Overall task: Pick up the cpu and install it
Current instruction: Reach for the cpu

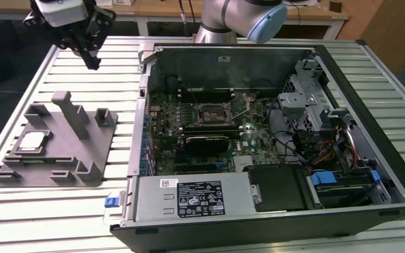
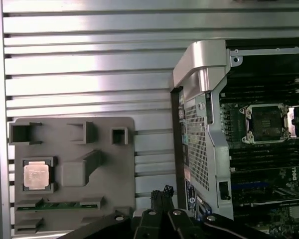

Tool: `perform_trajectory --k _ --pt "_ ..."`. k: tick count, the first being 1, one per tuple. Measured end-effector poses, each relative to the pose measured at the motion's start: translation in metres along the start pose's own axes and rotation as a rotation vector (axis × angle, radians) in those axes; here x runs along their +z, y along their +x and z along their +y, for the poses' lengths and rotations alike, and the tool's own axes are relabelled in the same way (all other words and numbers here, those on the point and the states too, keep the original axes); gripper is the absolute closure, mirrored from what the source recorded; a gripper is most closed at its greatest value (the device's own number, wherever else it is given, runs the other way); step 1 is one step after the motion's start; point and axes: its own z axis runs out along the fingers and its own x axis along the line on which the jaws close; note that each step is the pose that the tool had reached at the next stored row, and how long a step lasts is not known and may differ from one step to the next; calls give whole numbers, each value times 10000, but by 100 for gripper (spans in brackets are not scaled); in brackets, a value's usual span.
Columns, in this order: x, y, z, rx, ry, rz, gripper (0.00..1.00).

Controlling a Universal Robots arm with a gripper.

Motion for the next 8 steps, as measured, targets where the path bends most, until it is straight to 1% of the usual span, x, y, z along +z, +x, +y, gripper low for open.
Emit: perform_trajectory --k 8 --pt "5 204 -16 6 -1 -26 89"
